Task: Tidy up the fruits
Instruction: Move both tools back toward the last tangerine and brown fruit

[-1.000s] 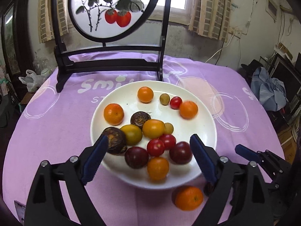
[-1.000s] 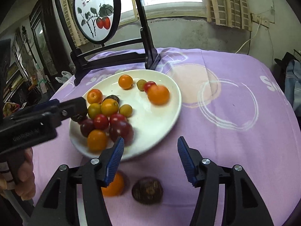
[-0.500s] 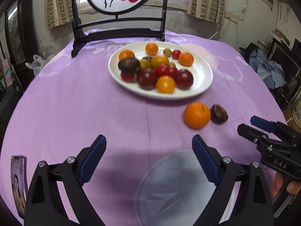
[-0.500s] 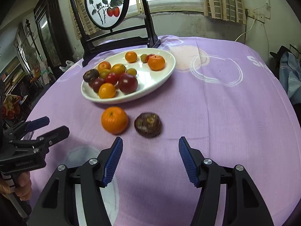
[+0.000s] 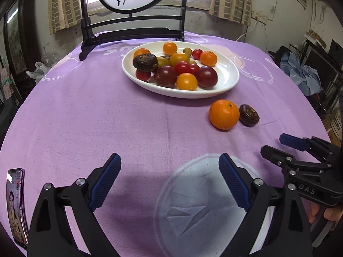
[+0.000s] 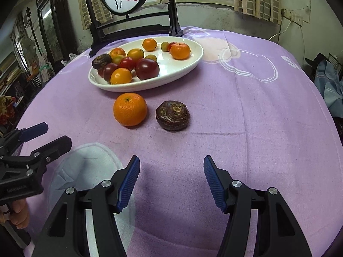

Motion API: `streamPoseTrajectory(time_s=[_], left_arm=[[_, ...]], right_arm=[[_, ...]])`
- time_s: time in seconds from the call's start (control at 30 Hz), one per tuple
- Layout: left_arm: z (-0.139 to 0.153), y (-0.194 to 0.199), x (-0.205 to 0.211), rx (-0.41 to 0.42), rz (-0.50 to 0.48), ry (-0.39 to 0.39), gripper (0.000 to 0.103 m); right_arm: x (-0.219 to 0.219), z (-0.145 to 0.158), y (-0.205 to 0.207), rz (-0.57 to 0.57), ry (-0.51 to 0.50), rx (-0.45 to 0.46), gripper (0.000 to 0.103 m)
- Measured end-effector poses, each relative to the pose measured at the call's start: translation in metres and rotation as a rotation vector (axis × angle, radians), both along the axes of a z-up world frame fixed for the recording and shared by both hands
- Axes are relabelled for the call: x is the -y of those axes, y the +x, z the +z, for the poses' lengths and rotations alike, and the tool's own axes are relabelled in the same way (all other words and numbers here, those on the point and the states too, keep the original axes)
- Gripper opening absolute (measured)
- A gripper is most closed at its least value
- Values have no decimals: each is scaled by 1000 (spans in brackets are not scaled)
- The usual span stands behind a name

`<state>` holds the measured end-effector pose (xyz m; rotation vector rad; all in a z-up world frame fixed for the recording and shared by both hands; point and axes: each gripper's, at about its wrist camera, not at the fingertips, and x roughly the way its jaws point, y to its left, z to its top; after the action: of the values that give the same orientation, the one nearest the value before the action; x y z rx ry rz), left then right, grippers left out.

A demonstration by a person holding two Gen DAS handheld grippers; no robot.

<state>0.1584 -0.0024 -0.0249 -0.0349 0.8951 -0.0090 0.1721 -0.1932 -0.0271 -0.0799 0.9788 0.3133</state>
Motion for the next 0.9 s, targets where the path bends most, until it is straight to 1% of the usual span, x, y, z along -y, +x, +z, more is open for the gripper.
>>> streamPoseTrajectory(time_s=[0.17, 0.37, 0.57, 0.63, 0.7, 0.8, 0.9], left_arm=[[1, 1, -1, 2, -9, -3, 91], [1, 1, -4, -3, -2, -13, 92], [-5, 5, -4, -23, -1, -3, 93], [-7, 6, -4, -25, 0, 8, 93], [-8, 7, -4, -30, -2, 6, 93], [-11, 8, -4, -38, -4, 3, 93], [-13, 8, -1, -37, -13, 16, 93]], right_arm=[[-4, -10, 6, -18, -34, -25, 63], [-14, -13, 20, -24, -86, -4, 63], [-24, -15, 46, -45, -106, 2, 61], [-27, -14, 54, -53, -98, 0, 56], [-32, -14, 58, -35, -91, 2, 42], [-35, -12, 56, -30, -105, 6, 42], [-28, -7, 41, -29, -78, -2, 42]])
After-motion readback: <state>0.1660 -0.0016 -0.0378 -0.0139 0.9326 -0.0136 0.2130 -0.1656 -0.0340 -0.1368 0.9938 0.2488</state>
